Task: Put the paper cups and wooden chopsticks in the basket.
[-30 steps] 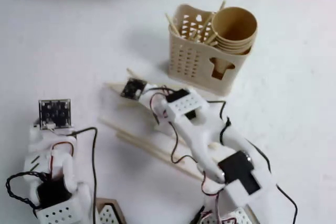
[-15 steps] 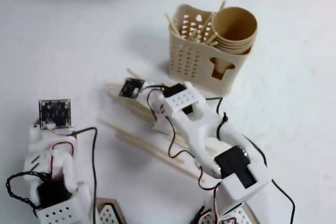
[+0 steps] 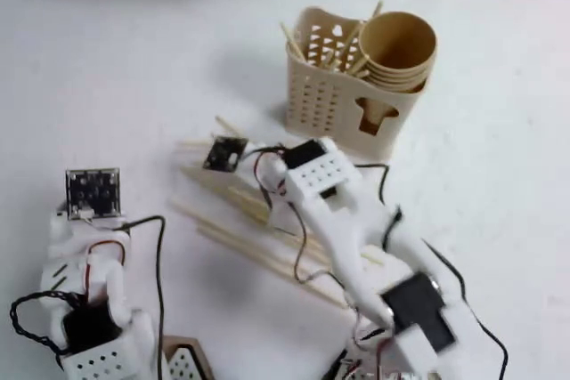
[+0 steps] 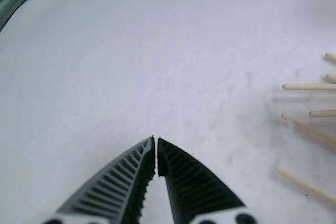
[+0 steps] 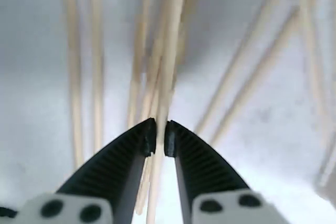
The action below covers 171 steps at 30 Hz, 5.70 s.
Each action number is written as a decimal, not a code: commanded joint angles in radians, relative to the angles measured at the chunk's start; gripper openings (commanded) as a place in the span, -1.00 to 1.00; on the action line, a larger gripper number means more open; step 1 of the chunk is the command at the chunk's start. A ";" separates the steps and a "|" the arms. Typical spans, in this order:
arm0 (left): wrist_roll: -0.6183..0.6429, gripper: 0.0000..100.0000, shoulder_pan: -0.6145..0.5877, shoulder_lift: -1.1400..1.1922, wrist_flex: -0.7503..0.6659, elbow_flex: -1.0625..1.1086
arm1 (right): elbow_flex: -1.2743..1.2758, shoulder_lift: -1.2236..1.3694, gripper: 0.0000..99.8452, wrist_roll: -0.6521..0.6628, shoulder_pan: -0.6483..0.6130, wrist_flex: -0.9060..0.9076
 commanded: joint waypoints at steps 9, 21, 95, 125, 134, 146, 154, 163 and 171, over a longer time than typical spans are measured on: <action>0.003 -0.94 -0.005 -0.010 -0.026 -0.009 | -0.150 -0.433 -0.96 -0.173 0.001 0.007; 0.003 -0.94 -0.005 -0.010 -0.026 -0.009 | -0.410 -0.455 -0.96 -0.350 0.119 -0.392; -0.614 -0.65 0.611 0.684 0.419 -0.658 | 0.589 -0.782 -0.89 -0.586 0.753 -0.722; -0.628 -0.55 1.027 1.771 0.064 -0.876 | 0.592 -0.782 -0.89 -0.578 0.773 -0.720; -0.621 -0.83 1.044 1.997 0.203 -1.074 | 0.592 -0.782 -0.89 -0.578 0.774 -0.719; -0.537 -0.95 1.070 2.068 0.334 -1.097 | 0.592 -0.782 -0.89 -0.583 0.779 -0.714; -0.535 -0.95 1.066 1.836 0.365 -0.913 | 0.592 -0.782 -0.89 -0.583 0.779 -0.714; -0.534 -0.95 1.009 1.494 0.505 -0.806 | 0.592 -0.782 -0.89 -0.583 0.780 -0.714; -0.546 -0.95 0.789 1.339 0.620 -0.921 | 0.592 -0.785 -0.89 -0.583 0.782 -0.714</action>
